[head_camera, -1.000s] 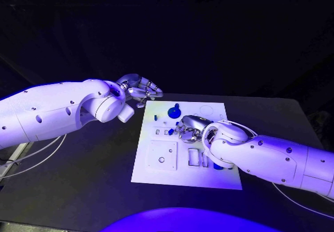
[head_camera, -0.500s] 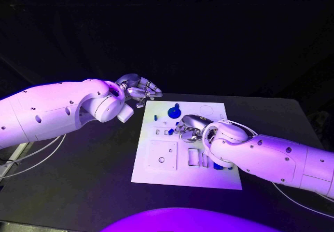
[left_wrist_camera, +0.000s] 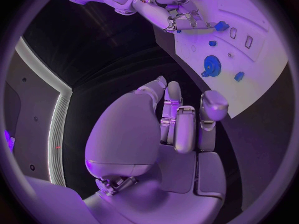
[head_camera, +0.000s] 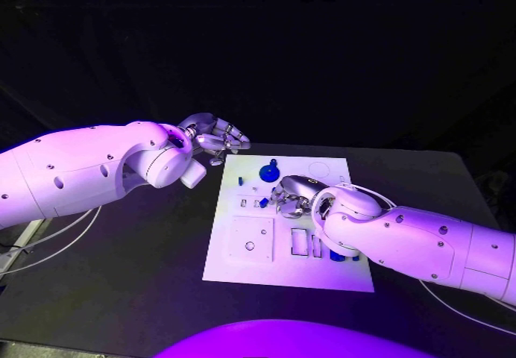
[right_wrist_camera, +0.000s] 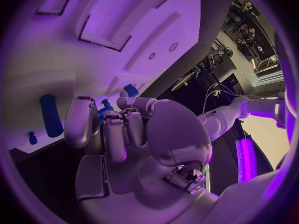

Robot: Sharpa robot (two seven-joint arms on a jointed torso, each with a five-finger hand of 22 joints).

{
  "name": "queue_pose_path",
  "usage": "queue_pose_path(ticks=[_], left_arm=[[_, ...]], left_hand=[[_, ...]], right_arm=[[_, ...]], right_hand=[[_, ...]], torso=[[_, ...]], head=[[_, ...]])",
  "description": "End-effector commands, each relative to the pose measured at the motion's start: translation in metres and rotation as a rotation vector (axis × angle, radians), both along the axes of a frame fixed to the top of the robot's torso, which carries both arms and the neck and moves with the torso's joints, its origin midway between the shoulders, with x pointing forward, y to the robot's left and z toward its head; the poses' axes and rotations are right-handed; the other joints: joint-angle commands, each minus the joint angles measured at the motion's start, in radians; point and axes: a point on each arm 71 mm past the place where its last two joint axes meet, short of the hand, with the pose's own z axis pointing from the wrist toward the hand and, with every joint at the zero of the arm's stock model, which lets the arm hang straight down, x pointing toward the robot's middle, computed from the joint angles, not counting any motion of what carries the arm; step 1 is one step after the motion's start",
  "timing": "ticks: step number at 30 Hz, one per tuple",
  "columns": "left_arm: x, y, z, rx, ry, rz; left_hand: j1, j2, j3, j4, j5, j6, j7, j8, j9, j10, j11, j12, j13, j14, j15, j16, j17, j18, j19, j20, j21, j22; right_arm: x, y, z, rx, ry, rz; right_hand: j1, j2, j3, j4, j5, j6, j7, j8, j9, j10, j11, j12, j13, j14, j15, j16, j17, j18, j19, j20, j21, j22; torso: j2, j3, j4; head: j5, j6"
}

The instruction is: Assemble the parts on the task board

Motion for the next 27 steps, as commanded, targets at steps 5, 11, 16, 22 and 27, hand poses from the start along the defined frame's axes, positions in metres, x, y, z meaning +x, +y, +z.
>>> queue_pose_path(ticks=[5, 11, 16, 22, 27], left_arm=[[-0.0003, -0.0017, 0.001, -0.001, -0.005, -0.017], [-0.0004, -0.0017, 0.0011, -0.001, -0.005, -0.018], [-0.0004, -0.0015, 0.0011, -0.001, -0.005, -0.018], [-0.0005, -0.0015, 0.0011, 0.0, -0.004, -0.019], [-0.0008, -0.0014, 0.001, -0.001, -0.001, -0.021]], left_hand=[[0.008, -0.004, 0.008, 0.002, 0.0, 0.005, 0.002, -0.006, -0.003, -0.002, 0.007, -0.005, -0.002, 0.035, 0.008, 0.006, 0.105, 0.004, 0.002, 0.006, 0.005, 0.002], [0.008, -0.004, 0.008, 0.002, 0.0, 0.005, 0.002, -0.006, -0.004, -0.002, 0.007, -0.005, -0.002, 0.035, 0.008, 0.006, 0.105, 0.004, 0.002, 0.006, 0.005, 0.002], [0.008, -0.004, 0.008, 0.002, 0.0, 0.005, 0.002, -0.006, -0.004, -0.002, 0.007, -0.005, -0.002, 0.035, 0.008, 0.006, 0.105, 0.004, 0.002, 0.006, 0.005, 0.002], [0.008, -0.004, 0.008, 0.002, 0.0, 0.005, 0.002, -0.006, -0.004, -0.002, 0.007, -0.005, -0.002, 0.035, 0.008, 0.006, 0.105, 0.004, 0.002, 0.006, 0.005, 0.002], [0.008, -0.004, 0.008, 0.002, 0.0, 0.005, 0.002, -0.006, -0.004, -0.002, 0.007, -0.005, -0.002, 0.035, 0.008, 0.006, 0.105, 0.004, 0.002, 0.006, 0.005, 0.002]], right_arm=[[-0.0014, 0.0033, 0.0008, -0.001, -0.01, 0.02], [0.0004, 0.0027, 0.0006, -0.002, -0.013, 0.014], [0.0017, 0.0026, 0.0005, -0.004, -0.014, 0.011], [0.004, 0.0006, 0.0002, -0.011, -0.015, 0.003], [0.0023, -0.0029, 0.0003, -0.021, -0.008, 0.005]], right_hand=[[-0.007, 0.0, 0.0, -0.006, 0.003, 0.007, -0.001, 0.001, -0.002, 0.049, 0.0, 0.006, 0.176, 0.104, 0.0, 0.006, 0.263, -0.009, 0.001, 0.001, -0.001, 0.001], [-0.007, 0.0, 0.0, -0.006, 0.003, 0.007, -0.001, 0.001, -0.002, 0.049, 0.0, 0.006, 0.176, 0.104, 0.0, 0.006, 0.263, -0.009, 0.001, 0.001, -0.001, 0.001], [-0.007, 0.0, 0.0, -0.006, 0.003, 0.007, -0.001, 0.001, -0.002, 0.049, 0.0, 0.006, 0.176, 0.104, 0.0, 0.006, 0.263, -0.009, 0.001, 0.001, -0.001, 0.001], [-0.007, 0.0, 0.0, -0.006, 0.003, 0.007, -0.001, 0.001, -0.002, 0.049, 0.0, 0.006, 0.176, 0.104, 0.0, 0.006, 0.263, -0.009, 0.001, 0.001, -0.001, 0.001], [-0.007, 0.001, -0.001, -0.006, 0.002, 0.008, -0.001, 0.001, -0.002, 0.049, 0.0, 0.006, 0.176, 0.104, 0.001, 0.006, 0.263, -0.009, 0.002, 0.001, 0.0, 0.002]], torso=[[0.0, 0.0005, -0.0005], [0.0, 0.0008, -0.0002], [0.001, 0.0008, -0.0003], [0.0, 0.0005, -0.0001], [-0.001, 0.0, -0.0008]], head=[[0.001, -0.001], [0.001, -0.001], [0.001, -0.001], [0.002, -0.001], [0.003, -0.001]])
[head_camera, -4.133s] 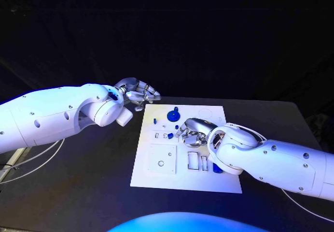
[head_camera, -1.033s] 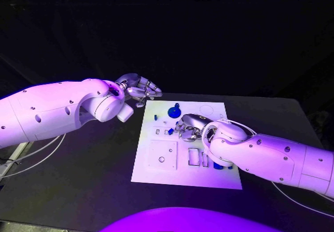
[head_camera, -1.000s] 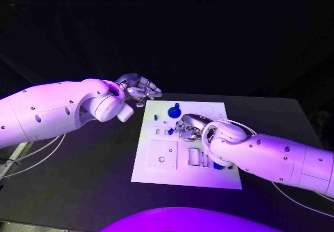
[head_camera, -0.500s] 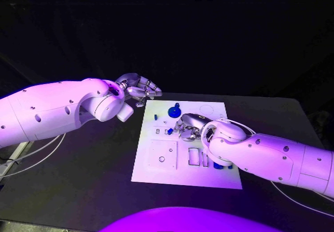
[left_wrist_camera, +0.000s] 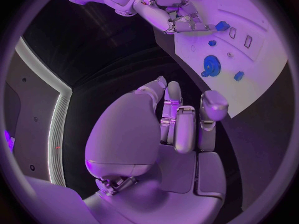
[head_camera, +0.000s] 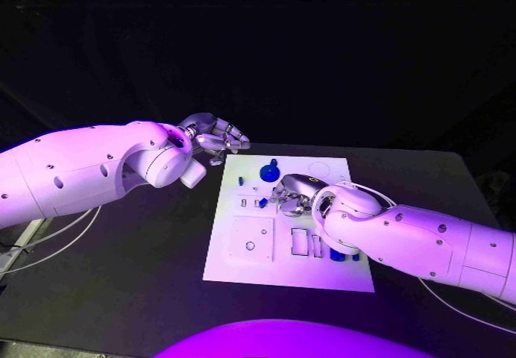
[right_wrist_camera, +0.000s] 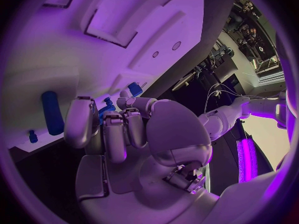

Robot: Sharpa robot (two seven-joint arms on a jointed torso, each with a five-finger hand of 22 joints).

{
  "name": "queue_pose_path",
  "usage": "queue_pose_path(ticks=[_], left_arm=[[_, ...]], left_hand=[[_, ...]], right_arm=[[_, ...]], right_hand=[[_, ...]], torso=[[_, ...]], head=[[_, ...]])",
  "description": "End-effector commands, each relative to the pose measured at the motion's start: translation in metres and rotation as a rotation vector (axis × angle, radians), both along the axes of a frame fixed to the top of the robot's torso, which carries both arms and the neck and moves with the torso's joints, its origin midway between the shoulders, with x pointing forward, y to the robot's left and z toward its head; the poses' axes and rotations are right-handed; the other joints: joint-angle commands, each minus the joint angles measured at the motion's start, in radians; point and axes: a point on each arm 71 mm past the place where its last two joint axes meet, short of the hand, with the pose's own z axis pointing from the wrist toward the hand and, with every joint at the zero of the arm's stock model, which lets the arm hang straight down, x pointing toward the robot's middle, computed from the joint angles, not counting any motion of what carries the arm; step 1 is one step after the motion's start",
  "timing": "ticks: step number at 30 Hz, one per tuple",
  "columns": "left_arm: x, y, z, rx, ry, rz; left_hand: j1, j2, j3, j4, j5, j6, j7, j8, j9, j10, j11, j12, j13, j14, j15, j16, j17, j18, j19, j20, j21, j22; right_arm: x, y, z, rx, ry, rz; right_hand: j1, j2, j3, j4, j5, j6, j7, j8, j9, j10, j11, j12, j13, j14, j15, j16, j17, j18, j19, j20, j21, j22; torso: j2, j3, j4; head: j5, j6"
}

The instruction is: Assemble the parts on the task board

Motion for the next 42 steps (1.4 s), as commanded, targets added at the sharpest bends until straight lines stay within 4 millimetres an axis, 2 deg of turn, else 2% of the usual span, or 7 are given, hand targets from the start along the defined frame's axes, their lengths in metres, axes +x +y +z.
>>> queue_pose_path(ticks=[1, 9, 13, 19, 42], left_arm=[[-0.001, -0.002, 0.001, -0.004, 0.0, -0.02], [-0.001, -0.001, 0.001, -0.006, 0.003, -0.019], [0.0, -0.002, 0.001, -0.006, 0.003, -0.02], [0.0, -0.003, 0.0, -0.006, 0.004, -0.024], [0.0, -0.003, 0.0, -0.005, 0.005, -0.025]], left_hand=[[0.008, -0.004, 0.005, -0.001, 0.0, 0.005, 0.002, -0.007, -0.001, -0.002, 0.007, -0.005, -0.001, 0.035, 0.008, 0.006, 0.105, 0.004, 0.002, 0.006, 0.005, 0.001], [0.008, -0.005, 0.006, -0.001, 0.0, 0.006, 0.002, -0.008, -0.002, -0.002, 0.008, -0.005, -0.001, 0.035, 0.009, 0.007, 0.106, 0.004, 0.002, 0.006, 0.005, 0.002], [0.008, -0.005, 0.006, -0.001, 0.0, 0.006, 0.002, -0.008, -0.002, -0.002, 0.008, -0.005, -0.001, 0.035, 0.009, 0.007, 0.106, 0.004, 0.002, 0.006, 0.005, 0.002], [0.008, -0.005, 0.006, -0.001, 0.0, 0.006, 0.002, -0.008, -0.002, -0.002, 0.008, -0.005, -0.001, 0.035, 0.009, 0.007, 0.106, 0.004, 0.002, 0.006, 0.005, 0.002], [0.008, -0.005, 0.006, -0.001, 0.0, 0.006, 0.002, -0.008, -0.002, -0.002, 0.008, -0.005, -0.001, 0.035, 0.009, 0.007, 0.106, 0.004, 0.002, 0.006, 0.005, 0.002]], right_arm=[[-0.003, -0.001, 0.0, -0.017, 0.0, 0.017], [-0.016, 0.002, 0.002, -0.024, 0.024, 0.056], [-0.018, 0.004, 0.002, -0.025, 0.028, 0.065], [-0.016, 0.004, 0.002, -0.027, 0.026, 0.06], [-0.009, 0.004, 0.002, -0.015, 0.003, 0.045]], right_hand=[[-0.007, 0.001, -0.001, -0.006, 0.002, 0.008, -0.001, 0.001, -0.001, 0.049, 0.0, 0.006, 0.176, 0.104, 0.001, 0.006, 0.263, -0.009, 0.002, 0.001, 0.001, 0.002], [-0.008, 0.001, -0.003, -0.007, 0.004, 0.012, 0.0, 0.002, -0.001, 0.049, 0.001, 0.006, 0.176, 0.104, 0.001, 0.006, 0.263, -0.009, 0.002, 0.001, 0.001, 0.002], [-0.008, 0.001, -0.003, -0.007, 0.004, 0.012, 0.0, 0.002, -0.001, 0.049, 0.001, 0.006, 0.176, 0.104, 0.001, 0.006, 0.263, -0.009, 0.002, 0.001, 0.001, 0.002], [-0.008, 0.001, -0.003, -0.007, 0.004, 0.012, 0.0, 0.002, -0.001, 0.049, 0.001, 0.006, 0.176, 0.104, 0.001, 0.006, 0.263, -0.009, 0.002, 0.001, 0.001, 0.002], [-0.009, 0.002, -0.004, -0.007, 0.004, 0.014, 0.001, 0.003, -0.001, 0.049, 0.002, 0.007, 0.177, 0.104, 0.002, 0.006, 0.263, -0.009, 0.002, 0.002, 0.0, 0.001]], torso=[[-0.001, -0.0005, -0.001], [0.0, 0.0012, -0.003], [0.0, 0.0009, -0.0019], [0.0, 0.0014, -0.001], [0.0, 0.0, -0.001]], head=[[0.002, 0.0], [0.003, -0.001], [-0.001, 0.001], [-0.003, 0.001], [-0.002, -0.006]])
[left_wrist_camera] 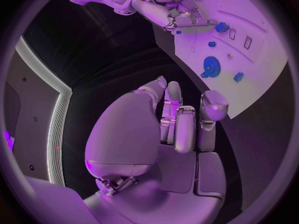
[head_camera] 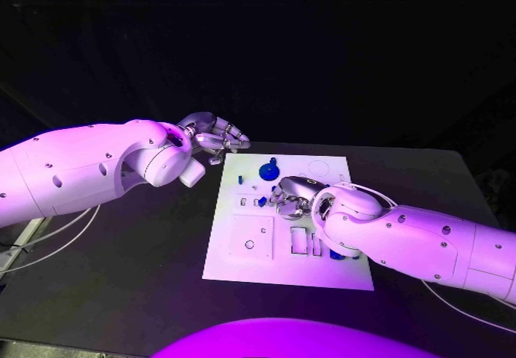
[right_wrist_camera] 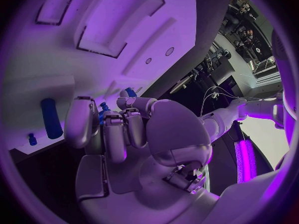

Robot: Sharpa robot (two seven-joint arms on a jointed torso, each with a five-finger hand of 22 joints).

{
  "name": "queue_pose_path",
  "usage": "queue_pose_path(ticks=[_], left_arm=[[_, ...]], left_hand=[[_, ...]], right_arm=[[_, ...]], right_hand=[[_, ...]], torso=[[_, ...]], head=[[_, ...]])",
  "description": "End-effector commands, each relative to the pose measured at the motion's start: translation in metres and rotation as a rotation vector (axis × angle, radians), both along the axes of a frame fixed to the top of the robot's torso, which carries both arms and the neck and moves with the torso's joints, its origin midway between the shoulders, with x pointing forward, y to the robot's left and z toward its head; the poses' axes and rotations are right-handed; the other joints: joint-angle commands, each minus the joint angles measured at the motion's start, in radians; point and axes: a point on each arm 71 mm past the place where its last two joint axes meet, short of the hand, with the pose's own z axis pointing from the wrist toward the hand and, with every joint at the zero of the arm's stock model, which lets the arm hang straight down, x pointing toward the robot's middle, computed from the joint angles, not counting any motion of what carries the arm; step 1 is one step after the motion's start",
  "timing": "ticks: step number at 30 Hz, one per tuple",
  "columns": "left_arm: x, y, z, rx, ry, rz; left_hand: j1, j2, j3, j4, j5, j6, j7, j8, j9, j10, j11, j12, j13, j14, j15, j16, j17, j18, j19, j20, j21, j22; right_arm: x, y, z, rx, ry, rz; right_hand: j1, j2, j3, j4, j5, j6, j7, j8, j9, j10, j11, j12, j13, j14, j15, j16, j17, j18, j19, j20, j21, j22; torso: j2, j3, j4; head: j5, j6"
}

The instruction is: Assemble the parts on the task board

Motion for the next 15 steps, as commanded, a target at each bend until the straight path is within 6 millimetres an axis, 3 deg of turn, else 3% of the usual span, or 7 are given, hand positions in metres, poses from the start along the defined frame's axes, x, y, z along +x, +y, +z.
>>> queue_pose_path(ticks=[1, 15], left_arm=[[-0.0004, -0.0023, 0.0008, -0.004, 0.0, -0.018], [-0.0003, -0.0025, 0.0007, -0.004, 0.0, -0.019]], left_hand=[[0.008, -0.005, 0.006, -0.001, 0.0, 0.006, 0.002, -0.002, -0.001, -0.002, 0.008, -0.005, -0.002, 0.035, 0.009, 0.007, 0.106, 0.004, 0.002, 0.006, 0.005, 0.001], [0.008, -0.005, 0.006, -0.001, 0.0, 0.006, 0.002, -0.002, -0.001, -0.002, 0.008, -0.005, -0.002, 0.035, 0.009, 0.007, 0.106, 0.004, 0.002, 0.006, 0.005, 0.001]], right_arm=[[-0.0002, 0.0013, 0.0006, -0.001, -0.014, 0.01], [0.0015, 0.0041, 0.0012, 0.006, -0.026, 0.01]], right_hand=[[-0.009, 0.002, -0.001, -0.004, 0.004, 0.007, 0.001, 0.003, -0.001, 0.049, 0.002, 0.003, 0.177, 0.104, 0.002, 0.006, 0.263, -0.009, 0.002, 0.002, 0.0, 0.001], [-0.009, 0.002, -0.001, -0.004, 0.004, 0.007, 0.001, 0.003, -0.001, 0.049, 0.002, 0.003, 0.177, 0.104, 0.002, 0.006, 0.263, -0.009, 0.002, 0.002, 0.0, 0.001]], torso=[[0.0, -0.0007, -0.0009], [-0.001, -0.0001, 0.0001]], head=[[0.002, -0.001], [0.001, -0.001]])
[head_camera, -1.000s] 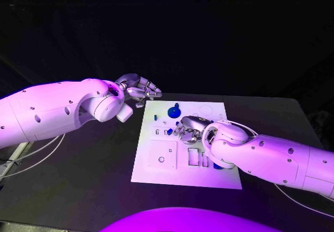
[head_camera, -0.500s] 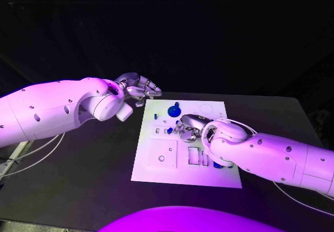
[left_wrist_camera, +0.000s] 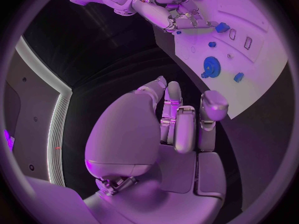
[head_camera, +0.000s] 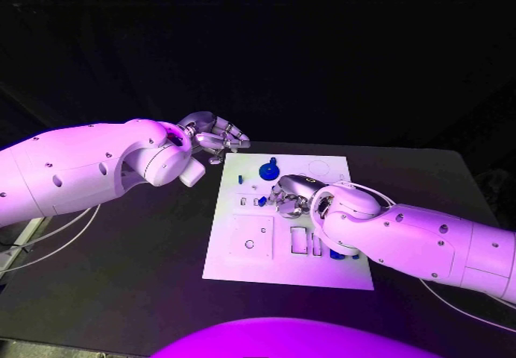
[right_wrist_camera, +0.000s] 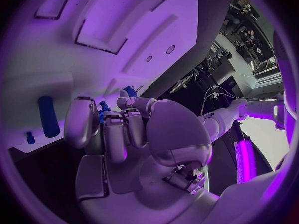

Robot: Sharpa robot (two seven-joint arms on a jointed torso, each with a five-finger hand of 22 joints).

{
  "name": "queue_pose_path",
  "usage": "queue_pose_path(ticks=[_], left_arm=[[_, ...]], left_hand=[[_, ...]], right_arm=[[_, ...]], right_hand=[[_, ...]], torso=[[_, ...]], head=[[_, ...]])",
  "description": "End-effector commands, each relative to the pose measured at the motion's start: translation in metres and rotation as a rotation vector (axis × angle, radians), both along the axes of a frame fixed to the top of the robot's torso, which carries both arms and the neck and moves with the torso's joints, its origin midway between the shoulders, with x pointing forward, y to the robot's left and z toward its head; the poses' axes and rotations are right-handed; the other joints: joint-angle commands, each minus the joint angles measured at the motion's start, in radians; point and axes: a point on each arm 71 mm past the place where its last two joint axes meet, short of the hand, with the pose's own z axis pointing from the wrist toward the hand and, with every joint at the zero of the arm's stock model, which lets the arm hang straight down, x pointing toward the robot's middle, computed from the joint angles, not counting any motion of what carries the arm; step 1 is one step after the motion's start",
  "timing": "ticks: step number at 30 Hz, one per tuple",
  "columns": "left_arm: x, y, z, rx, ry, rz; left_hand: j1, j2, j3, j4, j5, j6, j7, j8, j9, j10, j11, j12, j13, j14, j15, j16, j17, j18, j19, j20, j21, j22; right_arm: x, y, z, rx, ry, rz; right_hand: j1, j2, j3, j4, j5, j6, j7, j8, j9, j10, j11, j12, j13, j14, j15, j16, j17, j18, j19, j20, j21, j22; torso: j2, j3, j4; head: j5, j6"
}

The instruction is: Assemble the parts on the task board

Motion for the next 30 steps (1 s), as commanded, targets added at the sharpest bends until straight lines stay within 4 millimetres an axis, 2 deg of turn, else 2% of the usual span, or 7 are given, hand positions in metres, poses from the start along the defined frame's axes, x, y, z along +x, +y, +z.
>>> queue_pose_path(ticks=[1, 30], left_arm=[[-0.0003, -0.0023, 0.0007, -0.004, 0.0, -0.018], [-0.0003, -0.0019, 0.0008, -0.003, 0.0, -0.017]], left_hand=[[0.008, -0.005, 0.006, -0.001, 0.0, 0.006, 0.002, -0.002, -0.001, -0.002, 0.008, -0.005, -0.002, 0.035, 0.009, 0.007, 0.106, 0.004, 0.002, 0.006, 0.005, 0.001], [0.007, -0.006, 0.007, -0.001, 0.0, 0.008, 0.003, -0.006, -0.005, -0.003, 0.008, -0.005, -0.003, 0.036, 0.009, 0.008, 0.107, 0.003, 0.003, 0.006, 0.007, 0.004]], right_arm=[[-0.0003, 0.002, 0.0009, 0.002, -0.016, 0.012], [0.0039, 0.0041, 0.0004, 0.005, -0.019, 0.006]], right_hand=[[-0.009, 0.002, -0.001, -0.004, 0.004, 0.007, 0.001, 0.003, -0.001, 0.049, 0.002, 0.003, 0.177, 0.104, 0.002, 0.006, 0.263, -0.009, 0.002, 0.002, 0.0, 0.001], [-0.01, 0.004, -0.002, -0.004, 0.003, 0.008, 0.001, 0.002, -0.001, 0.049, 0.003, 0.002, 0.176, 0.104, 0.003, 0.006, 0.263, -0.009, 0.002, 0.002, 0.0, 0.001]], torso=[[0.0, 0.0005, 0.0001], [0.0, 0.0001, 0.0002]], head=[[0.001, 0.0], [0.0, -0.004]])
